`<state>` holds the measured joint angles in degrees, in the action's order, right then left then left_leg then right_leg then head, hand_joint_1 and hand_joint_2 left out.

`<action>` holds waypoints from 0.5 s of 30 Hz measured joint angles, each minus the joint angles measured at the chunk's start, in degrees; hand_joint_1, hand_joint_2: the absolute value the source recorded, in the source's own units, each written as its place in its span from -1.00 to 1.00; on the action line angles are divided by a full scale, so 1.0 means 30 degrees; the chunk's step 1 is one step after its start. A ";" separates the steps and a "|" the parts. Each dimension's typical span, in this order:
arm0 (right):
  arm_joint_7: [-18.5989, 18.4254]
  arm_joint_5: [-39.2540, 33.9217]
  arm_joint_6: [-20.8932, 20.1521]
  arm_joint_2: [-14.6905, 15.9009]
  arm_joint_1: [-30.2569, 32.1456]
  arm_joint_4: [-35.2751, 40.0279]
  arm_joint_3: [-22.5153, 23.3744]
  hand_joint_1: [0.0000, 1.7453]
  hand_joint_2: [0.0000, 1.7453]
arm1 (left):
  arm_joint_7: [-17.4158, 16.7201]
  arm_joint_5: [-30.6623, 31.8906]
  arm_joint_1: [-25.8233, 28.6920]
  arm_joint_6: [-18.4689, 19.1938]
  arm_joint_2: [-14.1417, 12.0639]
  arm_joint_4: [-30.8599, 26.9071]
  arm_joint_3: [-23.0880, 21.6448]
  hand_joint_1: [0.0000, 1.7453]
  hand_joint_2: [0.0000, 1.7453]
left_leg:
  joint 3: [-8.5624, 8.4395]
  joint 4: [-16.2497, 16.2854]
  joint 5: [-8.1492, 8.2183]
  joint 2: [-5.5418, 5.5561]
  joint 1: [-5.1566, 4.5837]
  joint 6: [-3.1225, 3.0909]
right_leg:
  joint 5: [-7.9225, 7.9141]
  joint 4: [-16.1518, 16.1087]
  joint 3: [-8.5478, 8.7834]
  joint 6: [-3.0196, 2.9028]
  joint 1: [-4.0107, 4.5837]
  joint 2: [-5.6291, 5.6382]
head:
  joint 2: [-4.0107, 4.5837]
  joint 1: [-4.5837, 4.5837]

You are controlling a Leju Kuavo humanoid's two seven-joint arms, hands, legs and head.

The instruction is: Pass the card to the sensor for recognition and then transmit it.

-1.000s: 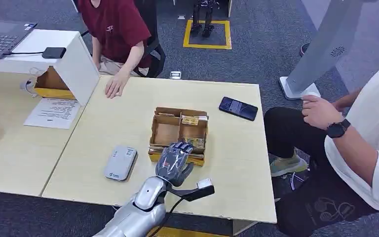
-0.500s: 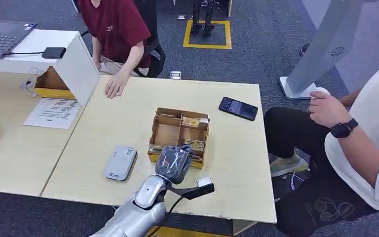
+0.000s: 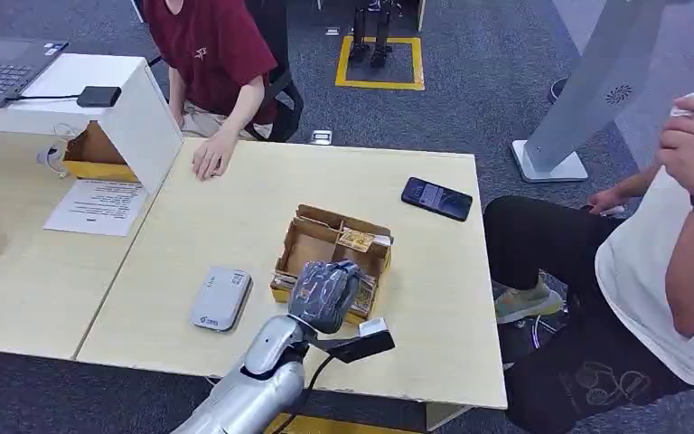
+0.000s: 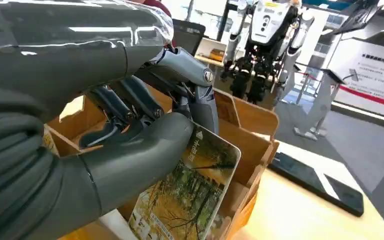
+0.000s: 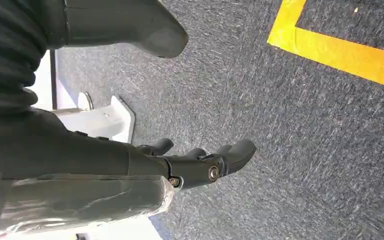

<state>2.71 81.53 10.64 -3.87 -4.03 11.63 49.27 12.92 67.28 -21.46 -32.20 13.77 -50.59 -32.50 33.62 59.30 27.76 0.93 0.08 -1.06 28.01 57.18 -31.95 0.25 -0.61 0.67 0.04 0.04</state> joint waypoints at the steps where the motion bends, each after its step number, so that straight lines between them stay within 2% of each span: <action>1: 0.0007 0.0000 0.0000 0.0000 0.0000 0.0000 0.0000 -1.00 1.00 | 0.0007 -0.0007 0.0049 0.0000 -0.0007 -0.0140 0.0000 1.00 1.00 | 0.0000 0.0000 0.0000 0.0000 0.0000 0.0000 | 0.0000 0.0000 0.0000 0.0000 0.0000 0.0000 | 0.0000 0.0000; 4: 0.0007 -0.0088 0.0007 0.0000 -0.0001 0.0000 0.0102 -1.00 1.00 | 0.0328 -0.0153 0.0145 -0.0073 -0.0088 -0.0710 -0.0007 1.00 1.00 | -0.0001 0.0000 -0.0002 -0.0001 0.0000 0.0001 | -0.0001 0.0001 -0.0004 0.0000 0.0003 0.0000 | 0.0000 0.0000; 6: 0.0000 -0.0117 0.0015 0.0000 0.0012 0.0000 0.0277 -1.00 1.00 | 0.0108 0.0066 0.0258 0.0373 -0.0342 -0.2438 -0.0102 1.00 1.00 | 0.0001 0.0002 -0.0003 -0.0003 0.0001 0.0002 | -0.0001 0.0001 -0.0009 0.0000 0.0004 0.0002 | 0.0000 0.0000; 10: -0.0044 -0.0416 0.0036 -0.0007 0.0016 0.0000 0.0379 -1.00 1.00 | -0.1108 0.0335 0.0054 0.1589 -0.1057 -0.6388 -0.0802 1.00 1.00 | 0.0001 0.0001 -0.0004 -0.0004 0.0002 0.0004 | -0.0001 0.0004 -0.0010 0.0000 0.0006 0.0001 | 0.0000 0.0000; 15: -0.0044 -0.0430 0.0058 -0.0007 0.0012 0.0000 0.0379 -1.00 1.00 | -0.1508 0.0356 -0.0727 0.1763 -0.1866 -0.9463 -0.1129 1.00 1.00 | -0.0002 0.0001 -0.0004 -0.0008 0.0002 0.0004 | 0.0000 0.0004 -0.0008 -0.0001 0.0005 0.0003 | 0.0000 0.0000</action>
<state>2.58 80.24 10.82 -3.89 -3.99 11.63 50.40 8.39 68.34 -23.64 -26.91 8.17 -78.99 -35.89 33.61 59.30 27.74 0.91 0.09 -1.05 28.01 57.20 -31.97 0.25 -0.59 0.67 0.04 0.04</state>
